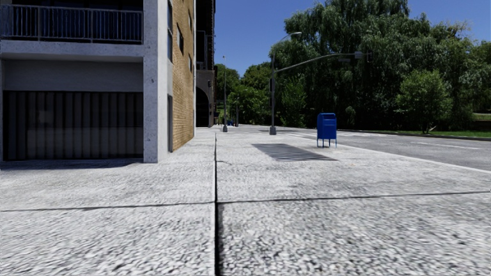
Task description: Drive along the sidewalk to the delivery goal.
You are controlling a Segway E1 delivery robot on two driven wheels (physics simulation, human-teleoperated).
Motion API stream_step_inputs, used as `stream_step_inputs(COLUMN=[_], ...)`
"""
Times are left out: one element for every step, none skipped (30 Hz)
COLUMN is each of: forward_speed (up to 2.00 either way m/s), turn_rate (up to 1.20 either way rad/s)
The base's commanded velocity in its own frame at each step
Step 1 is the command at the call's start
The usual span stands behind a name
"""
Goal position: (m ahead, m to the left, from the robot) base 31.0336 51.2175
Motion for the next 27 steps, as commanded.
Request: stream_step_inputs(forward_speed=[2.0,2.0,2.0,2.0,2.0,2.0,2.0,2.0,2.0,2.0,2.0,2.0,2.0,2.0,2.0,2.0,2.0,2.0,2.0,2.0,2.0,2.0,2.0,2.0,2.0,2.0,2.0], turn_rate=[0.0,0.0,0.0,0.0,0.0,0.0,0.0,0.0,0.0,0.0,0.06,0.06,0.14,0.17,0.17,0.18,0.18,0.18,0.18,0.18,0.18,0.18,0.18,0.18,0.18,0.18,0.18])
